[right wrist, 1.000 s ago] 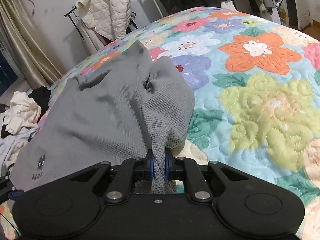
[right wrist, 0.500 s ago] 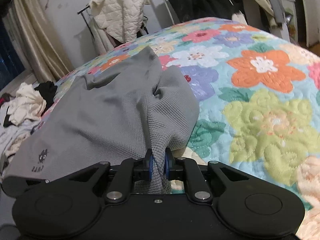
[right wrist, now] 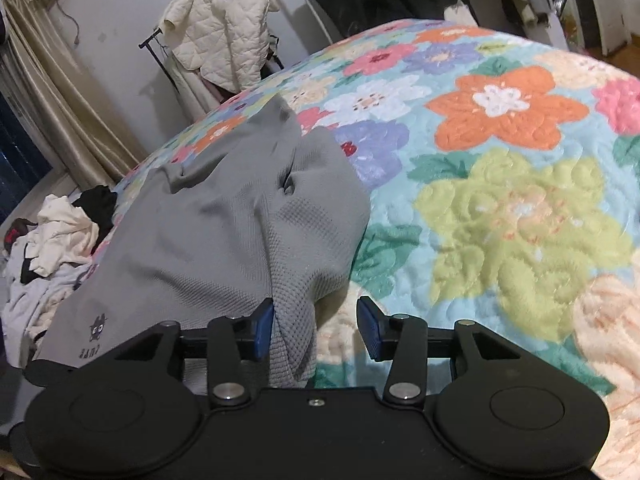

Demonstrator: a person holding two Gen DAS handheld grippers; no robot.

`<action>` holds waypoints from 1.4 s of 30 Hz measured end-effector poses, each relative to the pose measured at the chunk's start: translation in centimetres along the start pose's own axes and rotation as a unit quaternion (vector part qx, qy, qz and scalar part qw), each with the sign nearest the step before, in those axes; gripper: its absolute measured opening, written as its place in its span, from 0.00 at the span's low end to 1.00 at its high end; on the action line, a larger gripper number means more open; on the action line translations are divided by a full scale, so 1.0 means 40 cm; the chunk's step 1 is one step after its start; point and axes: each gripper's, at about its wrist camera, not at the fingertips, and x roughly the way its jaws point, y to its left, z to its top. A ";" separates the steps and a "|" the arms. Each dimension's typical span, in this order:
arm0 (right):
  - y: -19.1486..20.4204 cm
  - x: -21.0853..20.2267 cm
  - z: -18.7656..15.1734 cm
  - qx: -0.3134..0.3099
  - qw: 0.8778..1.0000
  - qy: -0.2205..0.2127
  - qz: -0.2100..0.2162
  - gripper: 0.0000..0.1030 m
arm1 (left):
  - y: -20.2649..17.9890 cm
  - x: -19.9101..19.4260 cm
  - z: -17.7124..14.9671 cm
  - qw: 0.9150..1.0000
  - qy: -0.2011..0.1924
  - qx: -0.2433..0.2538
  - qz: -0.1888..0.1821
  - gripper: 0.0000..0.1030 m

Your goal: Fold clothes

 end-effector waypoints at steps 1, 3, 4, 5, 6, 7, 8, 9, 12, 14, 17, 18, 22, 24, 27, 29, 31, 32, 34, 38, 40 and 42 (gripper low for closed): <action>0.000 0.001 -0.003 -0.006 1.000 -0.001 0.001 0.46 | -0.004 -0.014 0.004 1.000 -0.007 -0.001 -0.010 0.08; 0.008 -0.005 -0.007 -0.027 1.000 -0.009 0.010 0.06 | -0.024 -0.051 0.010 0.999 -0.022 0.004 -0.026 0.08; 0.016 -0.013 -0.007 -0.043 0.999 -0.018 0.014 0.06 | -0.032 -0.066 0.012 0.999 -0.028 0.005 -0.034 0.08; 0.027 -0.026 -0.005 -0.062 0.998 -0.031 0.013 0.06 | -0.041 -0.083 0.013 0.999 -0.034 0.007 -0.041 0.08; 0.039 -0.041 0.000 -0.083 0.996 -0.042 0.011 0.06 | -0.049 -0.098 0.013 0.998 -0.040 0.009 -0.048 0.08; 0.049 -0.054 0.005 -0.099 0.994 -0.049 0.011 0.06 | -0.052 -0.107 0.010 0.998 -0.041 0.012 -0.053 0.08; 0.056 -0.065 0.011 -0.110 0.992 -0.052 0.015 0.07 | -0.051 -0.105 0.004 0.998 -0.035 0.014 -0.056 0.08; 0.057 -0.068 0.020 -0.113 0.992 -0.041 0.031 0.08 | -0.046 -0.091 -0.004 0.998 -0.019 0.012 -0.055 0.08; 0.049 -0.032 0.027 -0.126 0.988 0.057 0.063 0.16 | -0.021 -0.020 -0.035 0.999 0.045 -0.015 -0.024 0.09; 0.035 -0.020 0.021 -0.123 0.988 0.081 0.055 0.26 | -0.010 -0.013 -0.041 0.998 0.042 -0.031 -0.028 0.09; -0.006 -0.039 0.045 -0.048 0.995 0.048 0.071 0.37 | -0.001 -0.023 -0.038 0.998 0.033 -0.048 -0.034 0.09; -0.018 -0.045 0.055 -0.026 0.996 0.036 0.076 0.39 | 0.000 -0.028 -0.042 0.997 0.031 -0.053 -0.036 0.09; -0.051 -0.020 0.096 0.017 0.998 0.005 0.058 0.58 | 0.003 -0.052 -0.055 0.997 0.016 -0.061 -0.046 0.09; -0.072 0.022 0.115 0.040 0.998 0.001 0.043 0.58 | 0.009 -0.070 -0.056 0.996 0.010 -0.068 -0.052 0.10; -0.115 0.112 0.140 0.084 0.993 0.027 0.083 0.57 | 0.027 -0.110 -0.053 0.995 0.008 -0.080 -0.062 0.26; -0.121 0.151 0.146 0.111 0.988 0.025 0.104 0.15 | 0.046 -0.150 -0.050 0.994 0.004 -0.094 -0.057 0.53; -0.094 0.154 0.151 0.107 0.989 -0.006 0.104 0.06 | 0.065 -0.190 -0.048 0.993 -0.020 -0.107 -0.040 0.55; -0.053 0.134 0.152 0.075 0.992 -0.028 0.101 0.06 | 0.081 -0.213 -0.049 0.992 -0.033 -0.119 -0.035 0.55; 0.049 0.085 0.145 -0.017 0.992 -0.069 0.104 0.06 | 0.115 -0.249 -0.050 0.986 -0.061 -0.150 -0.031 0.56; 0.261 0.043 0.064 -0.217 0.962 -0.042 0.159 0.06 | 0.178 -0.268 -0.062 0.972 -0.091 -0.215 -0.011 0.57; 0.308 0.066 0.015 -0.235 0.949 0.021 0.209 0.06 | 0.185 -0.263 -0.066 0.971 -0.087 -0.220 0.010 0.57; 0.334 0.089 -0.033 -0.250 0.937 0.078 0.232 0.10 | 0.187 -0.262 -0.075 0.972 -0.083 -0.220 0.019 0.57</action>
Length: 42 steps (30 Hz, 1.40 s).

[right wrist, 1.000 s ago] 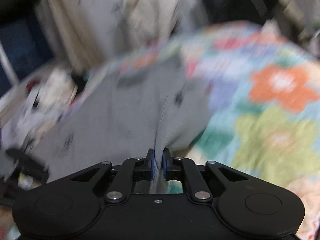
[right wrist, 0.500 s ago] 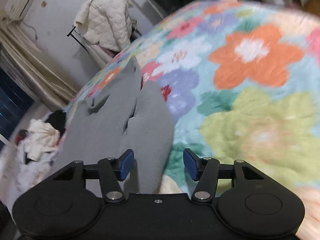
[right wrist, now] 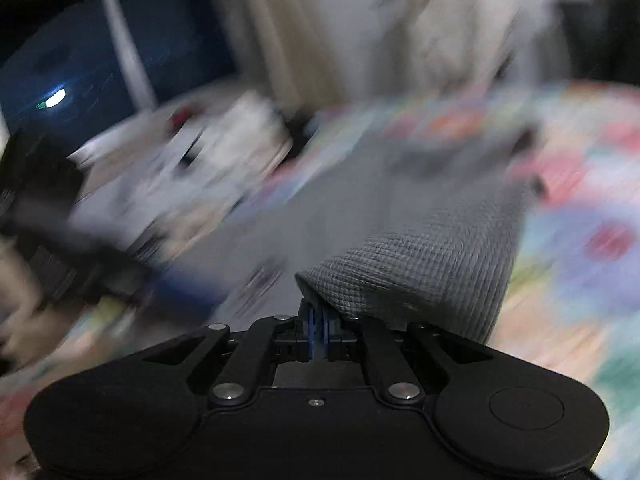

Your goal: Fold clothes

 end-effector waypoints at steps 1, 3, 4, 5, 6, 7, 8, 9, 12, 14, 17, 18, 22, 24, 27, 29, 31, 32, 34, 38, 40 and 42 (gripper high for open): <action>0.011 0.008 -0.014 -0.009 1.000 0.016 0.000 0.11 | 0.000 -0.001 -0.004 1.000 0.002 0.002 0.004 0.57; 0.027 0.016 -0.037 -0.017 0.999 0.040 0.000 0.16 | 0.003 0.001 -0.009 1.000 0.006 0.008 0.011 0.57; 0.023 0.002 -0.040 -0.003 0.999 0.037 0.004 0.20 | 0.010 0.001 -0.015 1.000 0.009 0.011 0.014 0.58; 0.015 -0.015 -0.040 0.013 0.999 0.032 0.010 0.28 | 0.022 -0.009 -0.026 1.000 0.011 0.013 0.017 0.58; 0.008 -0.035 -0.040 0.029 0.999 0.024 0.012 0.33 | 0.024 -0.001 -0.026 1.000 0.014 0.014 0.018 0.58; -0.001 -0.057 -0.040 0.045 0.999 0.011 0.009 0.34 | 0.027 0.003 -0.028 1.000 0.016 0.014 0.018 0.58; -0.010 -0.080 -0.039 0.061 0.998 -0.002 0.006 0.36 | 0.031 0.005 -0.028 1.000 0.017 0.013 0.018 0.58; -0.022 -0.095 -0.038 0.078 0.997 -0.014 0.001 0.38 | 0.035 0.007 -0.028 1.000 0.017 0.011 0.017 0.58; -0.071 -0.113 -0.032 0.130 0.990 -0.043 -0.028 0.49 | 0.047 0.002 -0.035 1.000 0.017 0.012 0.015 0.58; -0.097 -0.084 -0.028 0.141 0.988 -0.035 -0.047 0.60 | 0.047 0.000 -0.037 1.000 0.017 0.015 0.020 0.58; -0.132 -0.011 -0.021 0.158 0.985 -0.021 -0.069 0.62 | 0.053 -0.003 -0.038 0.999 0.016 0.020 0.034 0.58; -0.138 0.011 -0.018 0.162 0.983 -0.027 -0.079 0.62 | 0.057 -0.004 -0.038 0.999 0.016 0.020 0.039 0.59; -0.122 0.034 -0.022 0.117 0.990 -0.032 -0.077 0.17 | 0.082 -0.021 -0.034 0.997 0.006 0.017 0.072 0.59; -0.113 0.006 -0.013 0.096 0.990 -0.044 -0.094 0.07 | 0.099 -0.037 -0.032 0.996 -0.003 0.013 0.092 0.59; -0.110 -0.110 0.015 0.048 0.975 -0.080 -0.203 0.06 | 0.130 -0.064 -0.030 0.993 -0.017 0.004 0.116 0.59; -0.138 -0.194 0.033 0.035 0.954 -0.086 -0.284 0.06 | 0.149 -0.077 -0.031 0.992 -0.021 -0.004 0.126 0.59; -0.184 -0.263 0.039 0.030 0.927 -0.078 -0.366 0.06 | 0.161 -0.085 -0.032 0.991 -0.021 -0.006 0.134 0.59; -0.212 -0.284 0.037 0.028 0.915 -0.067 -0.397 0.06 | 0.166 -0.089 -0.032 0.990 -0.021 -0.005 0.139 0.59; -0.272 -0.300 0.026 0.028 0.904 -0.044 -0.424 0.07 | 0.169 -0.093 -0.034 0.988 -0.020 0.000 0.153 0.59; -0.327 -0.265 0.001 0.034 0.887 -0.019 -0.460 0.24 | 0.174 -0.107 -0.040 0.983 -0.009 0.018 0.182 0.62; -0.312 -0.267 -0.003 0.052 0.889 -0.027 -0.454 0.33 | 0.182 -0.122 -0.048 0.978 -0.003 0.031 0.205 0.64; -0.262 -0.277 -0.008 0.066 0.895 -0.045 -0.438 0.45 | 0.198 -0.144 -0.057 0.974 0.002 0.033 0.222 0.65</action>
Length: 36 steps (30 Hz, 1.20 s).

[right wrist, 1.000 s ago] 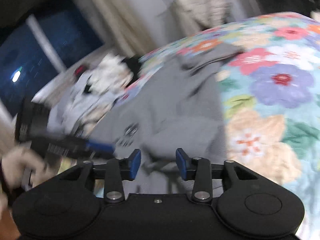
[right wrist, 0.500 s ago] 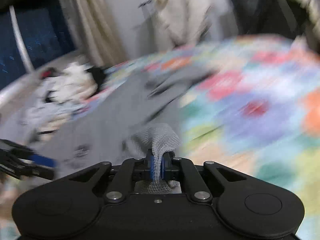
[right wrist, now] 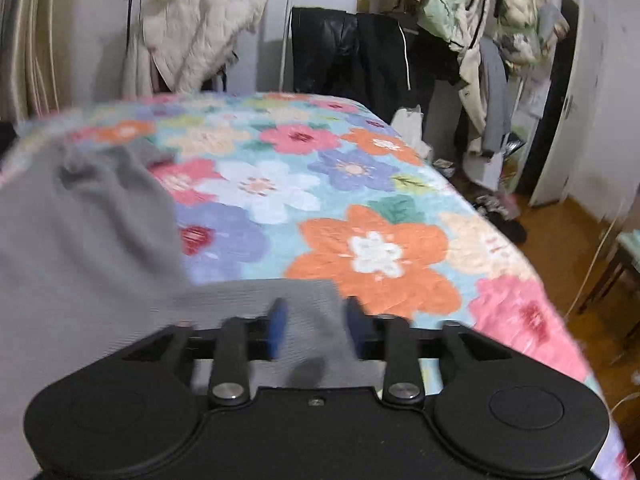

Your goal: Fold clothes

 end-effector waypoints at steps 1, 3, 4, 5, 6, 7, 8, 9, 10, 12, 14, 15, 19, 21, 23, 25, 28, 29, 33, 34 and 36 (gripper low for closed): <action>0.019 -0.032 -0.006 0.004 1.000 -0.004 0.024 0.45 | 0.012 -0.006 -0.006 1.000 0.002 -0.001 0.006 0.66; 0.068 -0.085 -0.024 0.001 0.993 0.011 0.115 0.45 | 0.034 -0.019 -0.022 1.000 0.007 -0.006 0.019 0.67; 0.093 -0.108 -0.034 -0.002 0.987 0.021 0.162 0.48 | 0.044 -0.026 -0.032 1.000 0.011 -0.009 0.025 0.68; 0.119 -0.127 -0.045 0.001 0.977 0.036 0.208 0.51 | 0.050 -0.033 -0.043 0.999 0.015 -0.011 0.028 0.68; 0.149 -0.134 -0.059 0.010 0.966 0.061 0.252 0.52 | 0.056 -0.041 -0.055 0.999 0.018 -0.013 0.030 0.68; 0.180 -0.136 -0.073 0.022 0.952 0.090 0.292 0.52 | 0.061 -0.049 -0.069 0.999 0.020 -0.014 0.028 0.69; 0.211 -0.137 -0.088 0.032 0.938 0.115 0.324 0.52 | 0.064 -0.058 -0.087 0.999 0.021 -0.015 0.020 0.69; 0.243 -0.139 -0.102 0.035 0.928 0.133 0.347 0.52 | 0.065 -0.063 -0.103 1.000 0.021 -0.015 0.009 0.71; 0.275 -0.145 -0.117 0.029 0.921 0.146 0.360 0.53 | 0.064 -0.068 -0.119 1.000 0.021 -0.014 -0.002 0.75; 0.337 -0.153 -0.148 -0.008 0.919 0.161 0.359 0.58 | 0.050 -0.065 -0.150 0.999 0.020 0.001 -0.029 0.78; 0.382 -0.154 -0.177 -0.059 0.929 0.164 0.328 0.58 | 0.025 -0.046 -0.166 0.998 0.021 0.030 -0.045 0.78; 0.396 -0.151 -0.190 -0.085 0.936 0.159 0.301 0.53 | 0.012 -0.035 -0.168 0.998 0.017 0.045 -0.048 0.78; 0.366 -0.125 -0.166 -0.089 0.953 0.135 0.256 0.02 | -0.015 0.028 -0.107 0.996 -0.013 0.083 -0.036 0.38; 0.327 -0.111 -0.127 -0.062 0.959 0.118 0.250 0.02 | -0.007 0.044 -0.053 0.996 -0.042 0.063 -0.044 0.26; 0.310 -0.102 -0.093 -0.070 0.966 0.097 0.228 0.02 | -0.003 0.057 -0.001 0.996 -0.065 0.049 -0.047 0.19; 0.296 -0.093 -0.065 -0.071 0.970 0.084 0.214 0.02 | -0.007 0.063 0.031 0.994 -0.080 0.048 -0.048 0.10; 0.287 -0.081 -0.050 -0.074 0.972 0.081 0.208 0.02 | 0.004 0.037 0.040 0.994 -0.082 0.029 -0.065 0.07; 0.282 -0.074 -0.047 -0.072 0.971 0.084 0.212 0.02 | 0.015 0.011 0.033 0.994 -0.083 0.019 -0.072 0.07; 0.236 -0.109 -0.018 -0.008 0.953 0.113 0.281 0.02 | 0.060 -0.122 -0.025 0.990 -0.079 -0.029 -0.112 0.03; 0.219 -0.130 -0.012 0.002 0.946 0.116 0.303 0.02 | 0.061 -0.146 -0.045 0.989 -0.069 -0.040 -0.122 0.03; 0.188 -0.167 -0.009 0.014 0.927 0.123 0.354 0.02 | 0.064 -0.147 -0.093 0.991 -0.030 -0.050 -0.123 0.03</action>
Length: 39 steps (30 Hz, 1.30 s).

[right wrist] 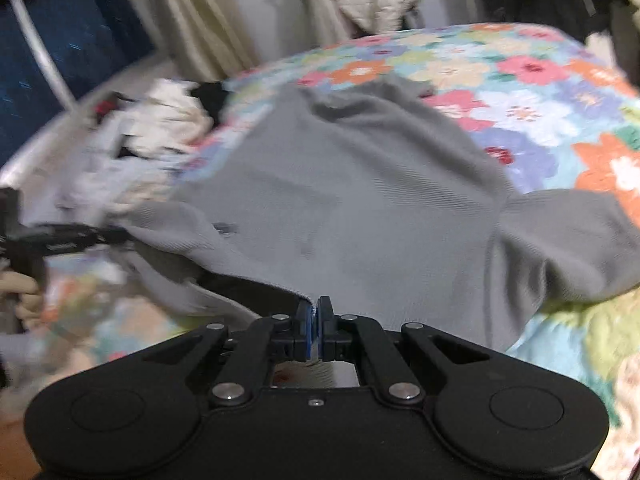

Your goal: Fold clothes

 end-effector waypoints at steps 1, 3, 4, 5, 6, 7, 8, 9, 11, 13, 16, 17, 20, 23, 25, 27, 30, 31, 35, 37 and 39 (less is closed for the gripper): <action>-0.004 -0.016 -0.008 0.002 0.999 0.009 0.035 0.02 | 0.006 0.008 -0.022 1.000 0.021 -0.005 0.004 0.03; -0.020 -0.018 -0.033 0.011 0.997 0.037 0.060 0.02 | 0.024 0.038 -0.060 0.998 0.063 -0.013 0.025 0.04; -0.030 -0.004 -0.050 0.012 0.997 0.060 0.050 0.02 | 0.035 0.049 -0.075 0.996 0.079 -0.019 0.034 0.06; -0.039 0.016 -0.070 0.009 0.996 0.085 0.025 0.02 | 0.053 0.046 -0.076 0.996 0.076 -0.034 0.040 0.06; -0.047 0.034 -0.087 0.007 0.994 0.107 -0.002 0.02 | 0.070 0.036 -0.069 0.996 0.063 -0.049 0.047 0.09; -0.051 0.049 -0.099 0.006 0.993 0.118 -0.027 0.04 | 0.087 0.026 -0.060 0.995 0.048 -0.065 0.055 0.17; -0.051 0.056 -0.104 0.007 0.992 0.117 -0.038 0.05 | 0.106 0.013 -0.046 0.994 0.026 -0.081 0.067 0.25; -0.042 0.057 -0.102 0.008 0.994 0.107 -0.027 0.09 | 0.120 0.003 -0.037 0.992 0.006 -0.093 0.079 0.43; -0.001 0.060 -0.090 -0.010 0.997 0.083 0.001 0.12 | 0.152 0.000 -0.018 0.989 -0.038 -0.108 0.099 0.56; 0.066 0.076 -0.079 -0.065 0.996 0.065 0.018 0.22 | 0.182 0.033 -0.004 0.986 -0.049 -0.105 0.117 0.63; 0.162 0.136 -0.071 -0.137 0.987 0.058 0.053 0.35 | 0.231 0.115 0.000 0.984 -0.025 -0.122 0.130 0.70; 0.192 0.161 -0.069 -0.158 0.984 0.058 0.064 0.35 | 0.248 0.142 -0.002 0.982 -0.013 -0.146 0.118 0.70; 0.291 0.242 -0.069 -0.228 0.969 0.054 0.074 0.45 | 0.281 0.198 -0.012 0.972 0.003 -0.228 0.056 0.75; 0.391 0.315 -0.073 -0.330 0.942 0.038 0.048 0.54 | 0.265 0.218 -0.009 0.969 -0.023 -0.243 0.035 0.47; 0.452 0.350 -0.098 -0.411 0.911 0.026 0.024 0.54 | 0.257 0.225 -0.004 0.967 -0.028 -0.251 0.016 0.06; 0.504 0.389 -0.123 -0.476 0.879 0.018 0.008 0.54 | 0.248 0.219 0.004 0.969 -0.037 -0.243 0.024 0.05; 0.522 0.457 -0.131 -0.495 0.869 0.016 -0.022 0.54 | 0.222 0.162 0.027 0.976 -0.077 -0.174 0.106 0.05; 0.522 0.479 -0.131 -0.499 0.866 0.016 -0.033 0.54 | 0.213 0.127 0.034 0.974 -0.103 -0.146 0.142 0.05; 0.494 0.490 -0.102 -0.457 0.889 0.023 -0.023 0.42 | 0.247 -0.009 0.032 0.948 -0.169 -0.133 0.234 0.05; 0.470 0.479 -0.075 -0.393 0.919 0.033 0.008 0.33 | 0.271 -0.057 0.015 0.938 -0.176 -0.130 0.268 0.05; 0.446 0.465 -0.060 -0.346 0.937 0.038 0.033 0.25 | 0.301 -0.061 -0.011 0.933 -0.156 -0.142 0.292 0.05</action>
